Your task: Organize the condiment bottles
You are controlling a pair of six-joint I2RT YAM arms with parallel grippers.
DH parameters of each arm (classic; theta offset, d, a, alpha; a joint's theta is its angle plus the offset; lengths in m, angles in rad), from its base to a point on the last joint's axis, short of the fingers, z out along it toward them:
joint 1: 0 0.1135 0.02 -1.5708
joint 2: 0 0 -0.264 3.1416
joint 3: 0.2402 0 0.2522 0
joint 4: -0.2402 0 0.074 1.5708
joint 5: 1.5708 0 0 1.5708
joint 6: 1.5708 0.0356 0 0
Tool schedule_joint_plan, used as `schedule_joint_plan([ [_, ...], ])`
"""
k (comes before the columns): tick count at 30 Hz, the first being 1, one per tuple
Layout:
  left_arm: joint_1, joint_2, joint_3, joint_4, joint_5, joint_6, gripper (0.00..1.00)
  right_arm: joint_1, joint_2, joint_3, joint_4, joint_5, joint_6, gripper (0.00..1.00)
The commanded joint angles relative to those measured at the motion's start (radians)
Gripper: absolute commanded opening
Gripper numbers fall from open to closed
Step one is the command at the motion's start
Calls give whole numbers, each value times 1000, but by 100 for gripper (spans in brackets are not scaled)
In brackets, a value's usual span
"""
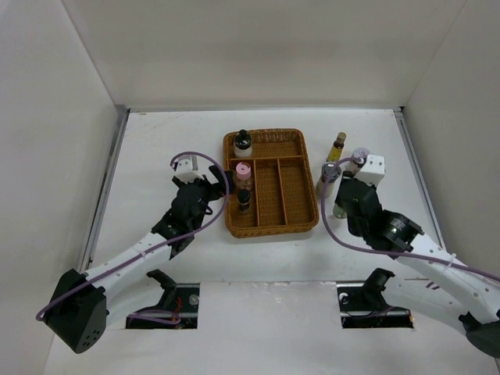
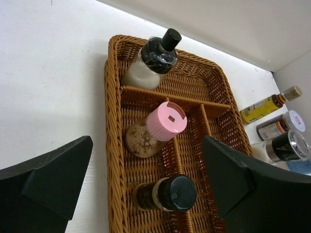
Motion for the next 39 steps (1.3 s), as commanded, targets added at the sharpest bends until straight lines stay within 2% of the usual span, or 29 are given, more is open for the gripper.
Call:
schedule_joint_plan([
  [1, 7, -29, -9, 56, 9, -10, 97, 107, -25, 222, 95, 137, -90, 17],
  [5, 23, -32, -14, 56, 4, -11, 97, 190, 89, 344, 208, 93, -164, 18],
  [10, 39, -41, -28, 56, 4, -25, 97, 94, 308, 431, 524, -131, -299, 18],
  [14, 52, -40, -37, 57, 9, -31, 97, 17, 519, 587, 641, -282, -330, 18],
  [21, 53, -25, -37, 65, 7, -31, 97, -60, 859, 916, 658, -374, -366, 19],
  [26, 58, -18, -37, 65, 9, -33, 97, -78, 1011, 1042, 640, -400, -366, 19],
  [32, 58, -15, -37, 67, 9, -33, 97, -111, 1112, 1079, 641, -434, -350, 19],
  [39, 58, -9, -35, 70, 9, -33, 97, -120, 1123, 962, 676, -457, -281, 19],
])
